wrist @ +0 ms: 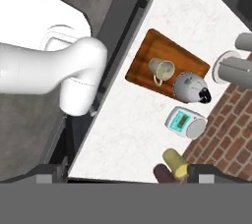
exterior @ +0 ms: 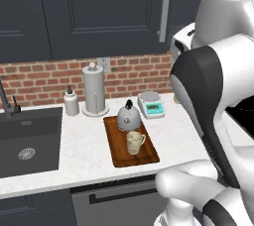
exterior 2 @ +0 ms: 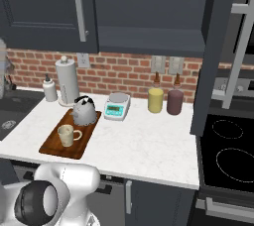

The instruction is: Pick the kettle from the counter and place it on the tray. Then pick the mug from the cabinet and place it on the tray. Then close the cabinet doors.

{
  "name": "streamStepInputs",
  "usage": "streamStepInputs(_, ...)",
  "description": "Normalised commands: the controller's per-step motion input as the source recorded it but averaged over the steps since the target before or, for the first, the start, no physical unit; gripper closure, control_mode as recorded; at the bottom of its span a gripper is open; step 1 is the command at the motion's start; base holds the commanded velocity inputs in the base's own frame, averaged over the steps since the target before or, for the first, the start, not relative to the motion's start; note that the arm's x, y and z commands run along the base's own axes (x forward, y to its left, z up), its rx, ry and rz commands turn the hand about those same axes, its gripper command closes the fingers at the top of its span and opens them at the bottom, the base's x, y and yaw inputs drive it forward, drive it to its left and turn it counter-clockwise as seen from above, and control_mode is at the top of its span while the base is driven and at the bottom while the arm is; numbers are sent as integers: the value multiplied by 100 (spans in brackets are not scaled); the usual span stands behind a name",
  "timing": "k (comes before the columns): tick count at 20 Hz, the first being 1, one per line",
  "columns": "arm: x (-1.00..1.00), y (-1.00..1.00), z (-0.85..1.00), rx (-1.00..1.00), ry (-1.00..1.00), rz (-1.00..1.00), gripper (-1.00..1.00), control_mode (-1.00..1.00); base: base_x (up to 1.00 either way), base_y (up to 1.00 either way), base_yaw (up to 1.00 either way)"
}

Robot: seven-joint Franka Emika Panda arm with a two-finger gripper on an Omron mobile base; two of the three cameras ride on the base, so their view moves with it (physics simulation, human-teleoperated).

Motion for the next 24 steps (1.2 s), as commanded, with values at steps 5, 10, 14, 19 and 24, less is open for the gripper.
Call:
streamStepInputs(5, -27, -74, 0, 0, -9, 0, -100, -100, 0, 0, 0)
streamStepInputs(10, -21, -87, 0, 1, -22, 0, -100, -100, 0, 0, 0)
streamStepInputs(14, -6, -88, 0, 0, -29, -3, -100, -100, 0, 0, 0)
streamStepInputs(19, 0, -87, 0, 0, -30, -4, -100, -100, 0, 0, 0)
streamStepInputs(24, -2, -85, 0, 0, -32, -3, -100, -100, 0, 0, 0)
